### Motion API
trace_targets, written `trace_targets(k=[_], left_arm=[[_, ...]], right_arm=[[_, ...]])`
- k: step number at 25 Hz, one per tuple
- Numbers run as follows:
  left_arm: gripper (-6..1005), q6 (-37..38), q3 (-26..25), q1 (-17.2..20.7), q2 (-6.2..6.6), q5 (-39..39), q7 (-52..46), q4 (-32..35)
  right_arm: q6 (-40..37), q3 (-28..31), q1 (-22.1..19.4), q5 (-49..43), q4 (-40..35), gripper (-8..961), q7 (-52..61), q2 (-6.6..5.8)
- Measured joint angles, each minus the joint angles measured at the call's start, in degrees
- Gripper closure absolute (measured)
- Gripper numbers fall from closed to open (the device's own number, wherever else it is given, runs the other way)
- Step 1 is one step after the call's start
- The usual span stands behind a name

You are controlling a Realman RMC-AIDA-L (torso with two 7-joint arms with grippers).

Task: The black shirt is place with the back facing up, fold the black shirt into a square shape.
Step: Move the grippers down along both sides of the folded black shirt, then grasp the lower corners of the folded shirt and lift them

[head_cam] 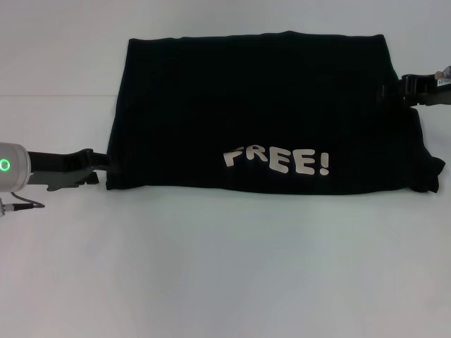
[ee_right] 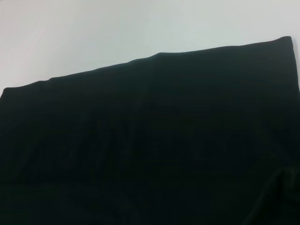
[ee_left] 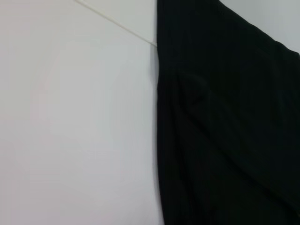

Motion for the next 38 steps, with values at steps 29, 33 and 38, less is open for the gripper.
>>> trace_targets(k=[29, 33, 38], left_arm=[[789, -1.37, 1.32, -2.31, 0.06, 0.41, 0.14, -3.38], [887, -0.96, 1.27, -2.4, 0.2, 0.43, 0.13, -2.87], [972, -0.7, 1.07, -2.45, 0.28, 0.23, 0.14, -2.5]], right_arm=[[-3.3, 0.51, -0.75, -0.04, -0.19, 288, 0.0, -0.8], [-8.43, 0.5, -1.53, -0.43, -0.26, 288, 0.0, -2.26], [-12.91, 0.1, -4.03, -0.96, -0.59, 289, 1.28, -3.82]])
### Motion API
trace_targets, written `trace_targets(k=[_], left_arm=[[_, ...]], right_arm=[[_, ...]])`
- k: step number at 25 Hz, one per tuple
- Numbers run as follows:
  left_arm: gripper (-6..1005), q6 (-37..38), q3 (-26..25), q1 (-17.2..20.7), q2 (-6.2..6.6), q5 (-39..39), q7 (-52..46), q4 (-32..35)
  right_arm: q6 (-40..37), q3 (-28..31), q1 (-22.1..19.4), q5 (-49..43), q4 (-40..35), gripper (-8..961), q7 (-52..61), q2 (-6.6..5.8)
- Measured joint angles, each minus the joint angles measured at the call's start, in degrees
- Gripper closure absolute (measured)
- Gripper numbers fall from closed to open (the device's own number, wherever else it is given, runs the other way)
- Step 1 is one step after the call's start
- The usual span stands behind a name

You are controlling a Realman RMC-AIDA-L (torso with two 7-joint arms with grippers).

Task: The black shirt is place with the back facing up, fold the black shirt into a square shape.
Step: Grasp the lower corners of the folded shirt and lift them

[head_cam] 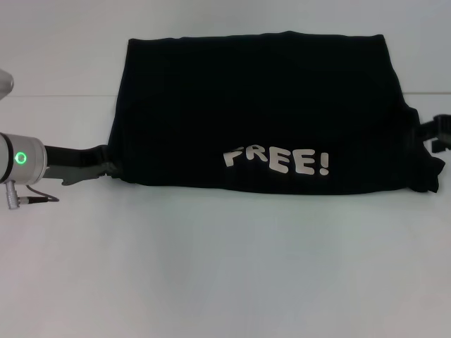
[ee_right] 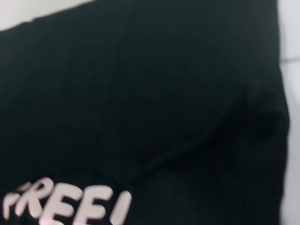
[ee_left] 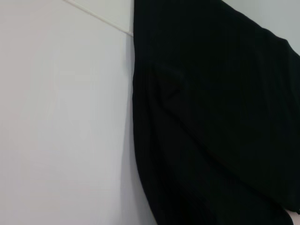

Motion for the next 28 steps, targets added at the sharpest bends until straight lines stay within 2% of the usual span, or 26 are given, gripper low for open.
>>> trace_targets(k=[8, 13, 16, 19, 22, 28], left_arm=[[972, -0.24, 0.14, -0.41, 0.01, -0.21, -0.04, 0.04], [971, -0.38, 0.17, -0.28, -0.02, -0.25, -0.38, 0.04], [971, -0.57, 0.08, -0.06, -0.07, -0.25, -0.52, 0.04], [971, -0.63, 0.06, -0.09, -0.09, -0.25, -0.53, 0.04], [971, -0.63, 0.17, -0.41, -0.08, -0.25, -0.57, 0.01], [971, -0.53, 0.17, -1.31, 0.39, 0.19, -1.1, 0.02]], right_arm=[[-0.8, -0.09, -1.38, -6.76, -0.07, 289, 0.0, 0.6], [-0.77, -0.12, -2.74, -7.16, -2.24, 269, -0.5, 0.91], [0.49, 0.21, -4.24, -6.76, -4.37, 254, -1.81, 2.0], [3.06, 0.48, -5.47, -5.37, -5.2, 239, -3.93, 3.65], [4.2, 0.65, -5.84, -4.33, -5.18, 223, -4.83, 4.58], [3.56, 1.26, -6.22, -2.4, -5.18, 193, -5.0, 4.08]])
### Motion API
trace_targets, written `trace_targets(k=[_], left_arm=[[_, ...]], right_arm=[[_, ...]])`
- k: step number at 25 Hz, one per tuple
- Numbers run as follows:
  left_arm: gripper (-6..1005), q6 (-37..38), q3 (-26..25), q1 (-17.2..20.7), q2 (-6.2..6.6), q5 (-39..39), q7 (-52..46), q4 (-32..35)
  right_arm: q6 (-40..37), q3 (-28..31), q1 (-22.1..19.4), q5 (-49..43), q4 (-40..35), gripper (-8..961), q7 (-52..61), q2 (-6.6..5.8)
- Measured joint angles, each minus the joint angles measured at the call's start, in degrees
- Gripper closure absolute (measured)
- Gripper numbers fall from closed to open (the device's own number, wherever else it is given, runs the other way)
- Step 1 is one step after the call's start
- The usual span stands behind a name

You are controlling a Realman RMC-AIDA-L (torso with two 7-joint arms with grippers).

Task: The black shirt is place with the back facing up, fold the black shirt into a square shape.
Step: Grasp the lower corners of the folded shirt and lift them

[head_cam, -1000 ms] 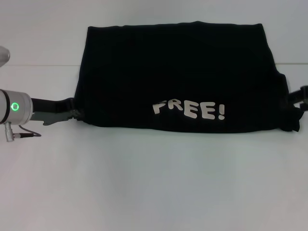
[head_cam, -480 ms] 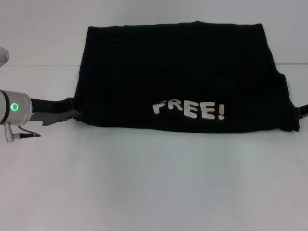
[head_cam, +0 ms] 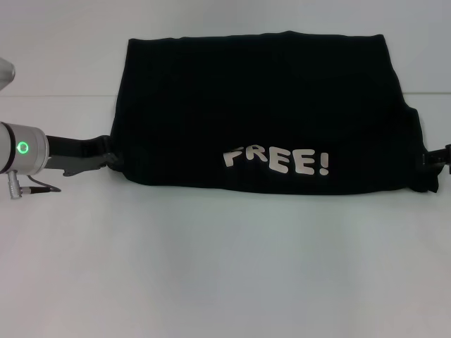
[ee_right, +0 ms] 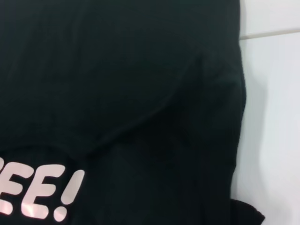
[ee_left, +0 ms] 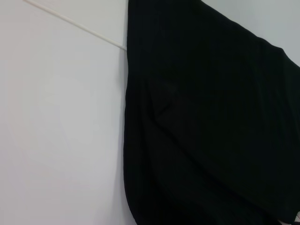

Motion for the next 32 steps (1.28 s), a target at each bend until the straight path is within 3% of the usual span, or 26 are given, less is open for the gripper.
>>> trace_targets(k=[7, 11, 15, 17, 27, 32], left_arm=[[972, -0.15, 0.08, -0.4, 0.13, 0.08, -0.13, -0.21], [972, -0.17, 0.07, -0.43, 0.14, 0.13, -0.24, -0.4], [972, -0.06, 0.05, -0.16, 0.1, 0.15, -0.48, -0.28], [972, -0.01, -0.02, -0.14, 0.13, 0.17, -0.52, -0.23], [973, -0.19, 0.08, -0.44, 0.17, -0.05, -0.57, -0.18], [973, -0.19, 0.05, -0.46, 0.14, -0.17, -0.57, -0.17]], right_arm=[[0.6, -0.03, -0.06, -0.27, -0.09, 127, -0.27, -0.45], [4.67, 0.0, -0.14, 0.39, 0.46, 45, -1.56, 0.89], [8.74, -0.44, 0.0, 0.46, 1.11, 47, -2.59, 3.17], [10.3, -0.74, 0.28, 0.18, 2.32, 48, -2.83, 3.71], [12.38, -0.88, 0.03, 0.17, 3.73, 49, -2.86, 3.94], [11.21, -0.42, -0.17, 0.18, 2.88, 50, -2.66, 3.18]])
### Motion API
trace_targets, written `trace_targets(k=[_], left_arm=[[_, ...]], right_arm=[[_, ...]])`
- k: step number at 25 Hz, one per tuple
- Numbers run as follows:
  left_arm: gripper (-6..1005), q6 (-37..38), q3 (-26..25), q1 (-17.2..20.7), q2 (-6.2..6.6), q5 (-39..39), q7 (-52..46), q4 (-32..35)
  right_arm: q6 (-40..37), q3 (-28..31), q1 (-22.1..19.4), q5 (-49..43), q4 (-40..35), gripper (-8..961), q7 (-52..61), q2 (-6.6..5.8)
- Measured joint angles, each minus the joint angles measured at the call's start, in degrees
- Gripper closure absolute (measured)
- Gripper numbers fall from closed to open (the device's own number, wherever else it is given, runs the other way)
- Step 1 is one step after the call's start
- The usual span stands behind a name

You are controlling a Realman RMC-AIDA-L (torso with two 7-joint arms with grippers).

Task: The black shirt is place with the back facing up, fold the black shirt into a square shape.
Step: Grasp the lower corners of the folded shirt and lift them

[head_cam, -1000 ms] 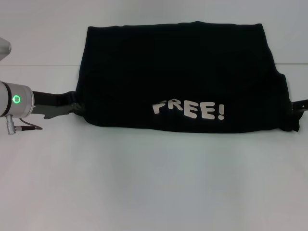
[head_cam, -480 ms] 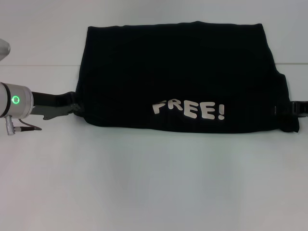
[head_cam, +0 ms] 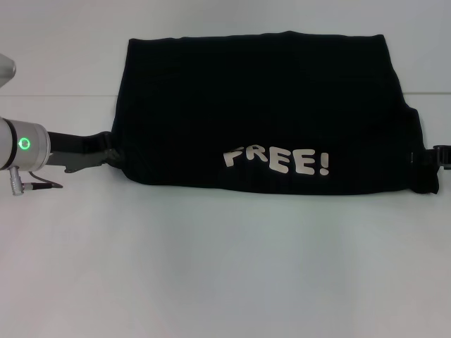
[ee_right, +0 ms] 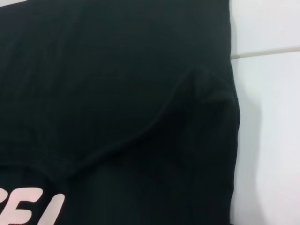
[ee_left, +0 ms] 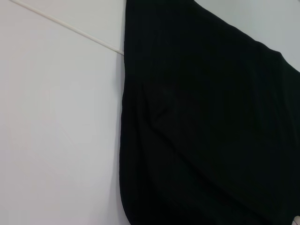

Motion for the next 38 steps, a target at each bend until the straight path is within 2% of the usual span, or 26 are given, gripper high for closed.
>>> trace_targets(k=[2, 9, 13, 20, 25, 38], left_arm=[[973, 0.01, -0.09, 0.0, 0.0, -0.02, 0.0, 0.01], [973, 0.01, -0.26, 0.0, 0.05, -0.07, 0.0, 0.06], [972, -0.06, -0.39, 0.0, 0.07, -0.09, 0.0, 0.1], [972, -0.27, -0.43, -0.14, 0.17, -0.1, 0.0, 0.19], [972, -0.46, -0.43, -0.18, 0.18, -0.1, 0.0, 0.19], [972, -0.45, -0.5, 0.05, 0.18, -0.11, 0.0, 0.18]], right_arm=[[0.58, 0.09, -0.04, 0.1, 0.21, 50, -0.19, 0.05], [4.62, -0.33, 0.79, 0.14, 1.37, 51, -0.38, 2.46], [4.78, -0.08, 1.32, 0.97, 1.43, 51, -1.06, 3.14], [-0.3, 0.03, 1.31, 8.25, 0.72, 52, -3.1, 2.21], [-1.15, 0.03, 1.32, 10.08, 1.14, 53, -4.43, 2.03], [-3.7, -0.16, -0.05, 8.68, 1.88, 93, -4.4, 1.28]])
